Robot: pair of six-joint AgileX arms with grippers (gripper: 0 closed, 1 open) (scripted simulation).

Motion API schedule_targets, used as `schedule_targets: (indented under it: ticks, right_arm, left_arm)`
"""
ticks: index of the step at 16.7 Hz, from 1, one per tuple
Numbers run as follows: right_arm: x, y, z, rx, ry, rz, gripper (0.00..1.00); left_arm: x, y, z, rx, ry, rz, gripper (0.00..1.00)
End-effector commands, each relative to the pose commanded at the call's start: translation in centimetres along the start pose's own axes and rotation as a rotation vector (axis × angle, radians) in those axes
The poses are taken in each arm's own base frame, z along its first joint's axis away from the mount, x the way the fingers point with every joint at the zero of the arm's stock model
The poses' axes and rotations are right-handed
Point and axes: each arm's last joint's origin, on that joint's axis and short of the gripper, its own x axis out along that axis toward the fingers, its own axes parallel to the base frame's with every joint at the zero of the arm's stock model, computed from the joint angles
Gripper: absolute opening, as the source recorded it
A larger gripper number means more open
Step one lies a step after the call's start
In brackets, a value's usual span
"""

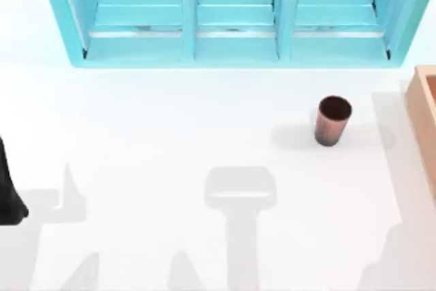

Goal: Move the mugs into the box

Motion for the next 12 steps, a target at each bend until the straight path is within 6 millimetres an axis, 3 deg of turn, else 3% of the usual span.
schedule_targets:
  ticks: [5,12]
  right_arm:
    - [-0.3,-0.1,0.1,-0.002,0.001,0.001,1.0]
    - [-4.7,-0.6,0.6,0.001,0.007,0.003,1.0]
  left_arm:
    - [0.0,0.0,0.0,0.0,0.0,0.0,1.0]
    - [0.0,0.0,0.0,0.0,0.0,0.0,1.0]
